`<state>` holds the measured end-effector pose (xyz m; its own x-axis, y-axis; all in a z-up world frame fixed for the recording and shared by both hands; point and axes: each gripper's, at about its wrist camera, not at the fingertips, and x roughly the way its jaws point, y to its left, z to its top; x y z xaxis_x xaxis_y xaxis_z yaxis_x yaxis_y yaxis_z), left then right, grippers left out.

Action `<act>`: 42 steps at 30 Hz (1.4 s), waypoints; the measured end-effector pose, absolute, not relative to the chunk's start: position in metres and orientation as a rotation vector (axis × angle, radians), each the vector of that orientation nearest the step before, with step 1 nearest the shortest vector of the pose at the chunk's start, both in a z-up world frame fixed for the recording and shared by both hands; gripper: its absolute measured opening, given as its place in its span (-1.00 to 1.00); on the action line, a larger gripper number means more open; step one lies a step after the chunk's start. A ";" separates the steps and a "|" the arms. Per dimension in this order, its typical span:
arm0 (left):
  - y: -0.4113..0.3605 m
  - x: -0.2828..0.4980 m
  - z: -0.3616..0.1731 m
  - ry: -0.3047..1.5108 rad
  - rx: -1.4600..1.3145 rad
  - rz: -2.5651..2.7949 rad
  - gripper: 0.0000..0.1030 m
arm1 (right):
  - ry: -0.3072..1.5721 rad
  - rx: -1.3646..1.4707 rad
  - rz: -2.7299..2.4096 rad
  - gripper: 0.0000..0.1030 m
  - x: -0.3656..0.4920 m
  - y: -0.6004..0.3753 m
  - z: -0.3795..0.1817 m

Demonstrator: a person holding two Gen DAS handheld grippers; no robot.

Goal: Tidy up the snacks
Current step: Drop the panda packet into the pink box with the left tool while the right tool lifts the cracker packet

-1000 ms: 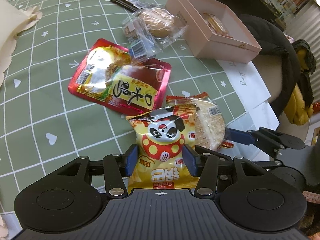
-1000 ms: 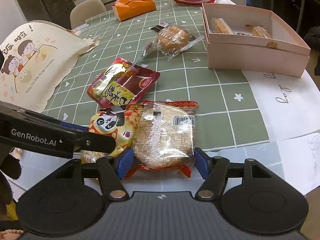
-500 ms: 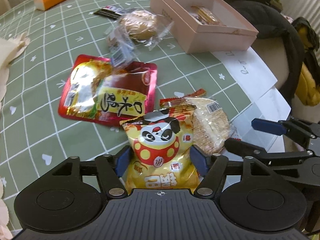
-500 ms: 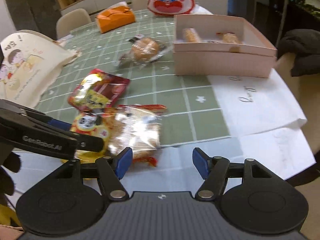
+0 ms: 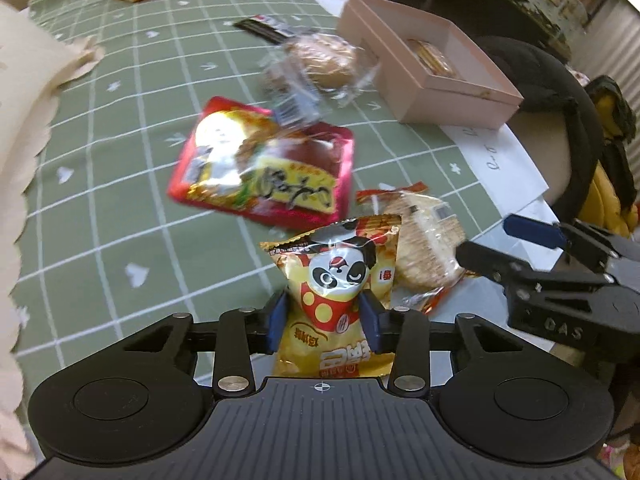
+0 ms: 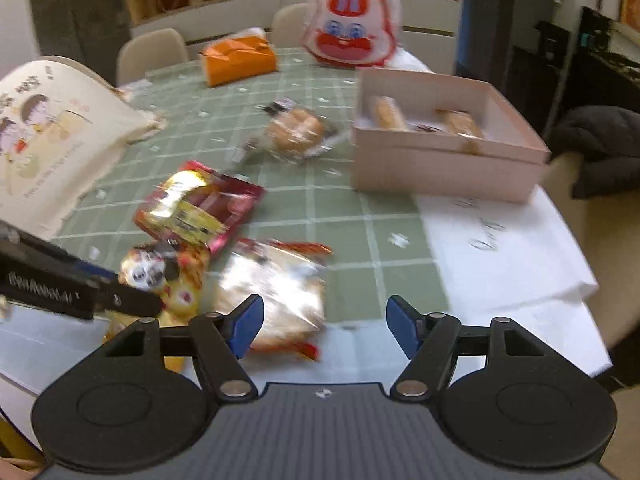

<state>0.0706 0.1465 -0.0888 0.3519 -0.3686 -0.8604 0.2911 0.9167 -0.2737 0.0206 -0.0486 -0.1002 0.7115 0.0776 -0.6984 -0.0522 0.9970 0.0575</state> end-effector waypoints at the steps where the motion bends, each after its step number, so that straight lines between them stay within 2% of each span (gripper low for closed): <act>1: 0.150 0.069 -0.089 1.132 -0.087 -0.418 -0.16 | 0.777 0.034 0.085 0.34 0.025 -0.045 -0.100; 6: 0.165 0.064 -0.086 1.120 -0.130 -0.383 -0.19 | 0.831 0.016 0.136 0.34 0.049 -0.025 -0.112; 9: 0.170 0.064 -0.084 1.110 -0.152 -0.367 -0.20 | 0.822 -0.039 0.166 0.49 0.051 -0.014 -0.120; 14: 0.165 0.065 -0.083 1.112 -0.146 -0.378 -0.21 | 0.844 -0.043 0.196 0.57 0.057 -0.012 -0.129; 15: 0.163 0.065 -0.083 1.115 -0.140 -0.383 -0.21 | 0.869 -0.029 0.208 0.54 0.059 -0.013 -0.129; 16: 0.161 0.065 -0.083 1.117 -0.136 -0.388 -0.21 | 0.869 -0.030 0.207 0.33 0.058 -0.014 -0.127; 22: 0.144 0.066 -0.080 1.124 -0.138 -0.450 -0.22 | 0.838 -0.038 0.209 0.17 0.037 -0.031 -0.111; 28: 0.115 0.076 -0.061 1.093 -0.166 -0.570 -0.23 | 0.765 0.025 0.111 0.12 0.016 -0.076 -0.077; 34: 0.086 0.113 0.005 0.939 -0.193 -0.716 -0.24 | 0.645 0.075 -0.009 0.11 0.000 -0.120 -0.030; 38: 0.063 0.155 0.052 0.829 -0.189 -0.781 -0.24 | 0.572 0.077 -0.070 0.11 -0.003 -0.143 -0.001; 42: 0.034 0.209 0.066 0.776 -0.215 -0.773 -0.24 | 0.549 0.079 -0.121 0.11 0.005 -0.157 0.011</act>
<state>0.2095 0.0340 0.0657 0.4597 -0.6977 -0.5495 0.5473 0.7098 -0.4434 0.0049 -0.1573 0.0108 0.8462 -0.0935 -0.5246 0.1360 0.9898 0.0429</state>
